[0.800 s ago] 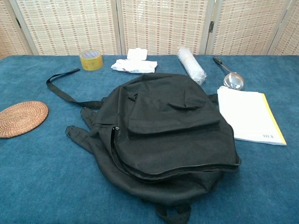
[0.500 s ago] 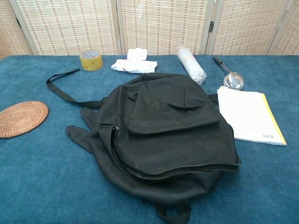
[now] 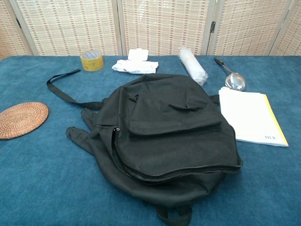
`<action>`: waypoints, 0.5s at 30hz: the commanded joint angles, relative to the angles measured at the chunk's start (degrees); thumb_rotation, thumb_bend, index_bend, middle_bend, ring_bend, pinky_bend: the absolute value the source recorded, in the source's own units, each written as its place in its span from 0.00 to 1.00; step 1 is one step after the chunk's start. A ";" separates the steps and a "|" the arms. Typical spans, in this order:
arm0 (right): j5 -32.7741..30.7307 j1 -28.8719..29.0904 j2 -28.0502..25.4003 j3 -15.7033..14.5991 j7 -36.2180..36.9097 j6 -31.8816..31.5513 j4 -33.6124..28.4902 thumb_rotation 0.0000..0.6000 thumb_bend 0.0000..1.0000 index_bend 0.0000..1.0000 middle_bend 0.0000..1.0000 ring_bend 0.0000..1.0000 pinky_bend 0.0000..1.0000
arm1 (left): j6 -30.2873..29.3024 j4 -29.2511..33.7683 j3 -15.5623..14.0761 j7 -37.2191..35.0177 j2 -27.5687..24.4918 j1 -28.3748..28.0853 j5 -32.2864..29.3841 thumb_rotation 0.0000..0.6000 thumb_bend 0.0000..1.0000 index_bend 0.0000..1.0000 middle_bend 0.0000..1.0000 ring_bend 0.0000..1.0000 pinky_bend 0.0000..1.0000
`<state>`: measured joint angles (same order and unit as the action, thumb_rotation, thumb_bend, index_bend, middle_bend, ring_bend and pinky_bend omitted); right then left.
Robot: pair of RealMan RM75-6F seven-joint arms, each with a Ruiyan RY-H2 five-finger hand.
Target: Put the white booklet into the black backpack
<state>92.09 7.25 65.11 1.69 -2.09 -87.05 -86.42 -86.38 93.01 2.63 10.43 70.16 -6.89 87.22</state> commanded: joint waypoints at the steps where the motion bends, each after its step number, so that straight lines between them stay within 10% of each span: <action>1: 2.68 2.70 4.17 -0.39 0.46 2.66 6.53 1.00 0.24 0.01 0.11 0.15 0.15 | 0.03 0.07 -0.14 0.05 -0.05 0.06 0.09 1.00 0.22 0.04 0.00 0.01 0.00; 15: 4.79 10.11 19.75 -2.14 8.19 11.76 33.47 1.00 0.42 0.01 0.11 0.12 0.13 | -0.31 1.49 -0.46 1.04 -0.81 0.70 -0.02 1.00 0.22 0.04 0.00 0.01 0.00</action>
<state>96.11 15.53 81.49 0.18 3.83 -77.13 -57.32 -86.67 94.48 2.17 11.46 69.36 -6.21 87.18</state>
